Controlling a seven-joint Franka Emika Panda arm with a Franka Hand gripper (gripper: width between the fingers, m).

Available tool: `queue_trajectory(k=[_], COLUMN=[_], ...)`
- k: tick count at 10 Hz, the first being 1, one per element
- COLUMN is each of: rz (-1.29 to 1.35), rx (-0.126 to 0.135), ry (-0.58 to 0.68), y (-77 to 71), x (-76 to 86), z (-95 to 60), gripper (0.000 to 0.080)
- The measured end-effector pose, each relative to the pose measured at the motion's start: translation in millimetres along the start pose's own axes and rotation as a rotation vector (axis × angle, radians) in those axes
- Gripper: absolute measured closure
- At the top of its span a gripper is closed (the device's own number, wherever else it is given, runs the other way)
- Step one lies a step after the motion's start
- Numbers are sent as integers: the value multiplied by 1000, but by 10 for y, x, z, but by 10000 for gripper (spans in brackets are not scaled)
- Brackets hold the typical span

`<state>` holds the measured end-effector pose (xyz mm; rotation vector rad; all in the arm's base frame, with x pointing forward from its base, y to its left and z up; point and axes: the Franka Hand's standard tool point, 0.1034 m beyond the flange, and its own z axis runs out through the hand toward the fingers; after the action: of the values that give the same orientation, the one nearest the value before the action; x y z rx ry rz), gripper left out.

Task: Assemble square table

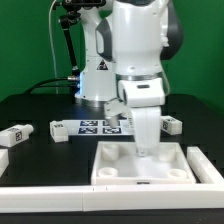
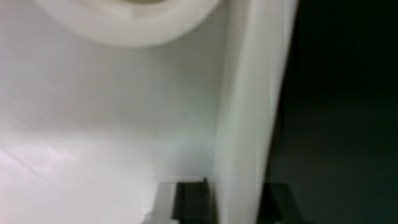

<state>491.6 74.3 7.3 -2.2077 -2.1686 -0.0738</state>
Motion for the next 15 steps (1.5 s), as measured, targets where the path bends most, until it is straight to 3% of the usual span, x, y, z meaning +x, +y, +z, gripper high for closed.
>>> queue_trajectory(k=[2,4,5,6,7,8,9,10,15], rz=[41,21,23,23,23,23,23,23,23], rx=[21,5,5,5,5,5,5,5,5], ry=[-13,-24,-24,-24,-24,-24,-24,-24,-24], y=[22,18,20,20,19,19,19,19,20], x=[42,113,107,107,106,106,106,105,105], z=[19,30,30,30,30,31,31,30,30], gripper=[736,736,666,666,482,482,287,189,151])
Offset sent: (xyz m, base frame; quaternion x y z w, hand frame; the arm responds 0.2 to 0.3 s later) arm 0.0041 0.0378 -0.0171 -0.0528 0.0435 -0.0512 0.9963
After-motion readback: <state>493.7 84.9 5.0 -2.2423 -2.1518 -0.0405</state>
